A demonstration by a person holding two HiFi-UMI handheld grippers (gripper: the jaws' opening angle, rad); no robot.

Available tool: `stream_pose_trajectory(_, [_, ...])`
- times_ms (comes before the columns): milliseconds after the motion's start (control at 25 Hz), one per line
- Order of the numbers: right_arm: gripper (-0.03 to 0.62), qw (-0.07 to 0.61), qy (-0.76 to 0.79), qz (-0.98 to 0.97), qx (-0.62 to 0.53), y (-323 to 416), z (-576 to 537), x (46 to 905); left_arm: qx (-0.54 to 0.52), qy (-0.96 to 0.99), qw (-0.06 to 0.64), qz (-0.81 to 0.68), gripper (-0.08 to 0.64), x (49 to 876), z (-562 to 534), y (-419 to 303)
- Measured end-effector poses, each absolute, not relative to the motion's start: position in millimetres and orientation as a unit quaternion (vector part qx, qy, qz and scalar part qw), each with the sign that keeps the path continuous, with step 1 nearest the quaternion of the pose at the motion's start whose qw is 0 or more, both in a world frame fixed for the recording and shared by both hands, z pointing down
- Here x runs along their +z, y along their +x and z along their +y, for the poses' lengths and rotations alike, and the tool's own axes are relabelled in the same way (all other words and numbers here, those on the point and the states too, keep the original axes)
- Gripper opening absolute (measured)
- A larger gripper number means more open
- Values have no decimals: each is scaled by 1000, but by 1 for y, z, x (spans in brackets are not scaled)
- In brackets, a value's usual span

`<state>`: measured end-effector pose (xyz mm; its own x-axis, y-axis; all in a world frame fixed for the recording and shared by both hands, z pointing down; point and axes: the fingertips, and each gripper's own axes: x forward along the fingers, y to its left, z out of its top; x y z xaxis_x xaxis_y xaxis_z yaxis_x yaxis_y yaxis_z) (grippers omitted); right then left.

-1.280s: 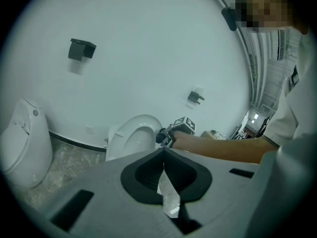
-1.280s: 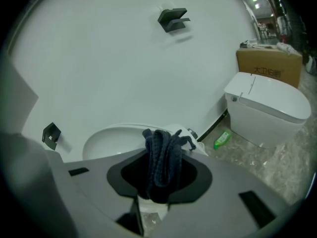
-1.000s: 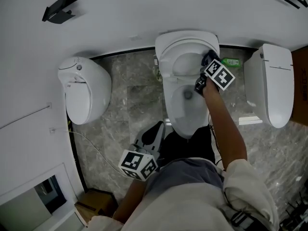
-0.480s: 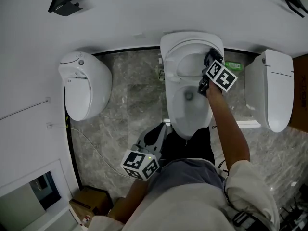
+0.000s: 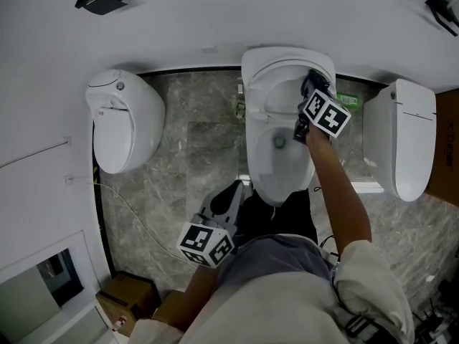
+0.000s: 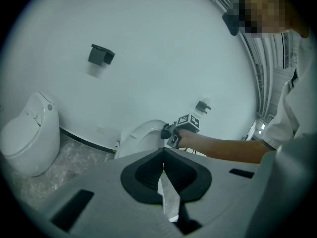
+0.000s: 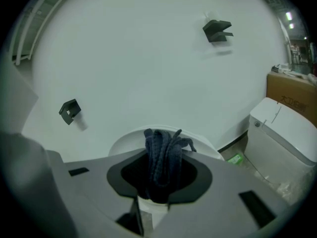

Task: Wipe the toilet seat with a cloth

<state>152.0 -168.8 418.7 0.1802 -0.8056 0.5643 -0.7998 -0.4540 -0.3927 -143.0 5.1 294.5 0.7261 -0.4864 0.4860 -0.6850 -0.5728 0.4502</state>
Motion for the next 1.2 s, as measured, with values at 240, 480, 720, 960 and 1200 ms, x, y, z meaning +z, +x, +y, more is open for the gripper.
stream_pose_trajectory(240, [94,1,-761,536,-365,145,-174,414,156,871,327,-332,9,298,6,-143])
stream_pose_trajectory(480, [94,0,-751,553,-360,130,-181,411,156,871,330,-328,9,300,5,-143])
stream_pose_trajectory(720, [94,-7,-739,577,-349,113,-189,409,154,868,333,-334,9,301,2,-149])
stream_pose_trajectory(960, [94,-16,-721,601,-344,92,-197,413,153,863,338,-343,9,306,2,-158])
stream_pose_trajectory(1200, [94,-22,-703,621,-347,71,-204,421,153,858,342,-352,9,311,3,-166])
